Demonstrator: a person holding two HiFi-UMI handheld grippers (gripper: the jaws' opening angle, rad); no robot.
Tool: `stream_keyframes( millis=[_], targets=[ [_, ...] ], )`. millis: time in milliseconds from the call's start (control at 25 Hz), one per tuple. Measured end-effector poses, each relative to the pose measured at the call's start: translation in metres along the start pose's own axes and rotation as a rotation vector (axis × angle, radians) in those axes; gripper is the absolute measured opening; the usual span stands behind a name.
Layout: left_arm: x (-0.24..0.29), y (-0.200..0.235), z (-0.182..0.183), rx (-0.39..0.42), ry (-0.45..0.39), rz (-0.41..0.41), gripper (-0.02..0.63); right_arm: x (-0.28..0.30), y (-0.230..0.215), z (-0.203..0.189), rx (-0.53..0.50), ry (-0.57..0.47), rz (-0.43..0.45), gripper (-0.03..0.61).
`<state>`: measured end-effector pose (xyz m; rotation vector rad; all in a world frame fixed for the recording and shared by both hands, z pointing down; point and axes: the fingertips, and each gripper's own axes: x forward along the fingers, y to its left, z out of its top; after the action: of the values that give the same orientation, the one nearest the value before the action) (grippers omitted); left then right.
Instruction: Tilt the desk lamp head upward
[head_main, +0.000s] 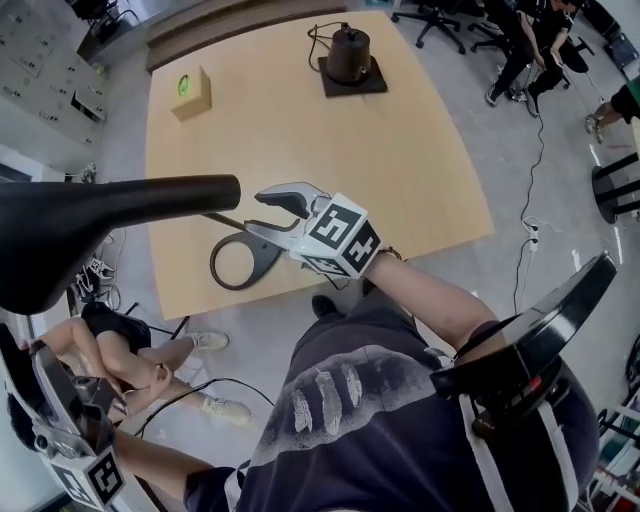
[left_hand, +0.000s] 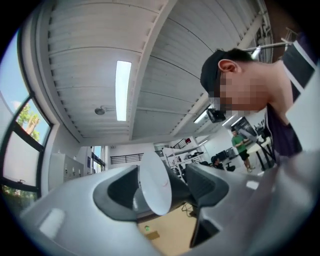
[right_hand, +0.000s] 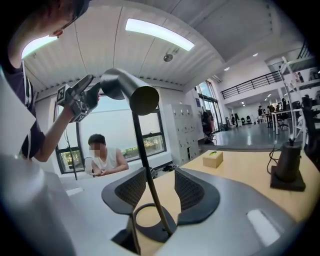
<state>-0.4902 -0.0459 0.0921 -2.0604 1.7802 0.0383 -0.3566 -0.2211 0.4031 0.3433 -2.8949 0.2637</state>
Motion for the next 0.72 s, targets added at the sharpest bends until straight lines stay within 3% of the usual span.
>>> stream_keyframes(
  millis=[80,120,200,240,480,720],
  targets=[
    [-0.019,-0.003,-0.012,-0.004,0.005,0.051,0.28,-0.011,-0.002,-0.004,0.007,0.003,0.0,0.17],
    [-0.026,-0.008,-0.023,-0.02,0.02,0.067,0.223,-0.016,-0.001,-0.006,0.011,0.007,0.006,0.143],
    [-0.038,-0.021,-0.049,-0.075,0.073,0.083,0.104,-0.029,0.007,-0.013,0.015,0.025,0.028,-0.001],
    [-0.041,-0.03,-0.062,-0.107,0.102,0.085,0.008,-0.035,0.012,-0.016,0.011,0.034,0.042,0.0],
    [-0.043,-0.098,-0.095,-0.243,0.183,0.057,0.002,-0.081,0.045,-0.02,-0.054,0.032,0.115,-0.002],
    [-0.043,-0.201,-0.112,-0.367,0.257,-0.027,0.002,-0.145,0.067,-0.036,-0.034,0.004,0.155,-0.002]
  ],
)
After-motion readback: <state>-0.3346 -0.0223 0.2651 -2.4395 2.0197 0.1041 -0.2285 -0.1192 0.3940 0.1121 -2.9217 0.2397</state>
